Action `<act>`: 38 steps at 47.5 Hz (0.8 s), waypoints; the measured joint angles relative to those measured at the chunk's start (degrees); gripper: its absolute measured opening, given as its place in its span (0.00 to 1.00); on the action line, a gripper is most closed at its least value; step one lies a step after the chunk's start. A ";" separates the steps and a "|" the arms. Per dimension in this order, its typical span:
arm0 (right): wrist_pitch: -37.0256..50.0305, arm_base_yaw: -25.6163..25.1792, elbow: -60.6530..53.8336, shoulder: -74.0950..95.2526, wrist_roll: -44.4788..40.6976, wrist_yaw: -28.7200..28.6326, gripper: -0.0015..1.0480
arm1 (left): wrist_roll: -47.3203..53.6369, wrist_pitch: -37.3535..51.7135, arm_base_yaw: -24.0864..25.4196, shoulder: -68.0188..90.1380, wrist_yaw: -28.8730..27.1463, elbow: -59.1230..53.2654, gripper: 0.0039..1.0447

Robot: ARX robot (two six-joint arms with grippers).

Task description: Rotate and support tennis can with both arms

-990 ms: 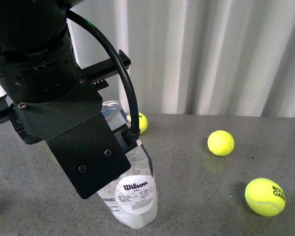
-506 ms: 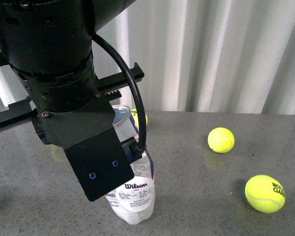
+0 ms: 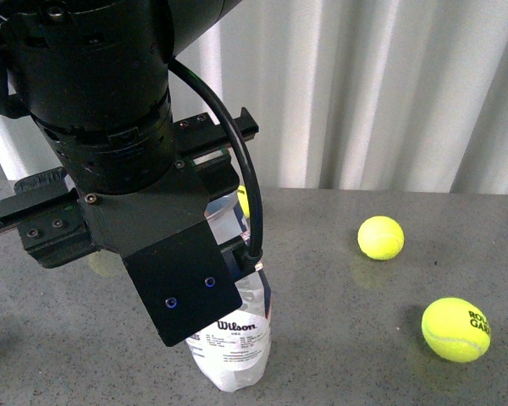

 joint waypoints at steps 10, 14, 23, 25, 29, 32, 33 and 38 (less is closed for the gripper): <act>0.00 0.00 0.00 0.00 0.00 0.00 0.93 | -2.03 -2.89 -0.96 -0.24 0.76 0.70 0.96; 0.00 0.00 0.00 0.00 0.00 0.00 0.93 | -4.20 -5.25 -1.55 -0.74 1.77 1.60 0.93; 0.00 0.00 0.00 0.00 0.02 0.00 0.93 | -10.54 -11.87 -2.62 -3.67 5.07 6.05 0.94; 0.00 0.00 0.00 0.00 0.00 0.00 0.93 | -11.89 -12.70 -2.69 -4.31 6.05 7.06 0.94; 0.00 0.00 0.00 0.00 0.00 0.00 0.93 | -14.88 -13.73 -2.45 -6.25 9.07 10.03 0.94; 0.00 0.00 0.00 0.00 0.00 0.00 0.93 | -17.46 -13.64 -1.95 -7.76 12.02 11.82 0.94; 0.00 0.00 0.00 0.00 0.02 0.00 0.93 | -18.10 -13.55 -1.79 -8.15 12.87 12.15 0.94; 0.00 0.00 0.00 0.00 0.02 0.00 0.93 | -25.14 -9.90 0.59 -12.09 21.42 13.57 0.94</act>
